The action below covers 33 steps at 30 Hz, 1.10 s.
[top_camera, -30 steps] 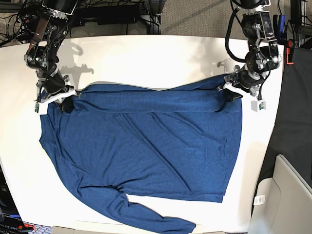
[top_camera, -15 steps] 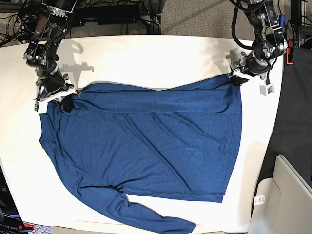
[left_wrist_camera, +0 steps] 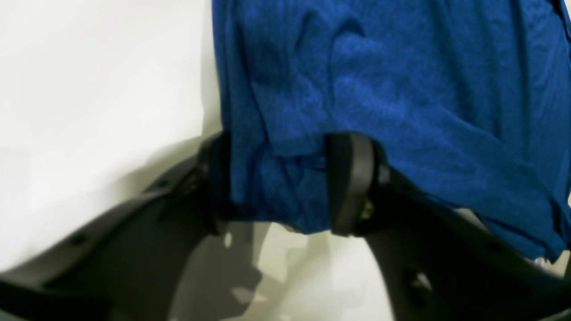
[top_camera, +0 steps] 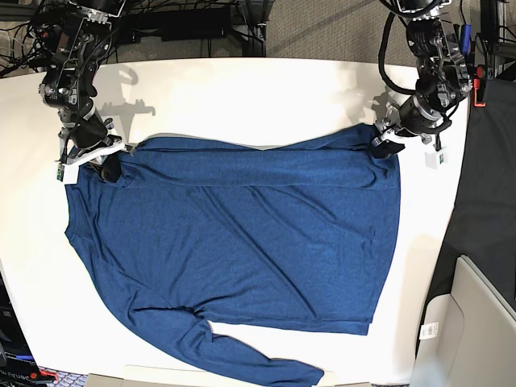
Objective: Fold the T-shirt properly
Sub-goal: 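Lift the shoulder edge with both grippers and pull it taut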
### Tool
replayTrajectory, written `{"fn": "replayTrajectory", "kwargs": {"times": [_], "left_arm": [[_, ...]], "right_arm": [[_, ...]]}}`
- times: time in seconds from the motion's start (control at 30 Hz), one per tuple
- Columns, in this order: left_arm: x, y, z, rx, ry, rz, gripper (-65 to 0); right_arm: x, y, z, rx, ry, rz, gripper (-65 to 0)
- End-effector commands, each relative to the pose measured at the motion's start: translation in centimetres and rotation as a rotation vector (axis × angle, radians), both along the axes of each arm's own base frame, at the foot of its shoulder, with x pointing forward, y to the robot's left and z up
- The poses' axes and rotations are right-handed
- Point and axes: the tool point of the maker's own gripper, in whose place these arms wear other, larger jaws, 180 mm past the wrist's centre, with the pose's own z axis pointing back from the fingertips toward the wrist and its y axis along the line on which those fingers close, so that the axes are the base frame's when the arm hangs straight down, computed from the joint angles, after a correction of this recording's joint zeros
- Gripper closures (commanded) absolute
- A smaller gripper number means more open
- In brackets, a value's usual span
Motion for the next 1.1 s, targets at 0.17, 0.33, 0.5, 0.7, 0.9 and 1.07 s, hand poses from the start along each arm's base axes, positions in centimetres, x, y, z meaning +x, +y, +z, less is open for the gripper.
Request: {"fn": "replayTrajectory", "kwargs": {"times": [0.17, 0.33, 0.5, 0.7, 0.9, 1.07], "left_arm": [[1.2, -0.8, 0.7, -0.009, -0.018, -0.038, 0.0], [-0.6, 1.2, 0.8, 0.049, 0.002, -0.034, -0.3], [-3.0, 3.4, 1.6, 0.097, 0.025, -0.01, -0.3], [-5.8, 6.7, 1.9, 0.116, 0.095, 0.059, -0.3], [-8.3, 8.8, 1.9, 0.167, 0.143, 0.032, -0.3], [-9.5, 9.8, 2.9, 0.228, 0.136, -0.025, -0.2]], "right_arm": [[0.7, -0.2, 1.7, -0.008, -0.063, 0.004, -0.4], [-0.8, -0.1, 2.0, -0.038, -0.053, 0.018, -0.2], [-3.0, 0.1, 1.9, -0.063, -0.029, 0.033, -0.2], [-6.1, 1.0, 2.2, -0.095, -0.003, 0.066, -0.2], [-8.5, 2.0, 2.1, -0.02, 0.017, 0.077, -0.2], [-10.1, 2.6, 1.6, 0.035, 0.045, 0.079, -0.2]]}}
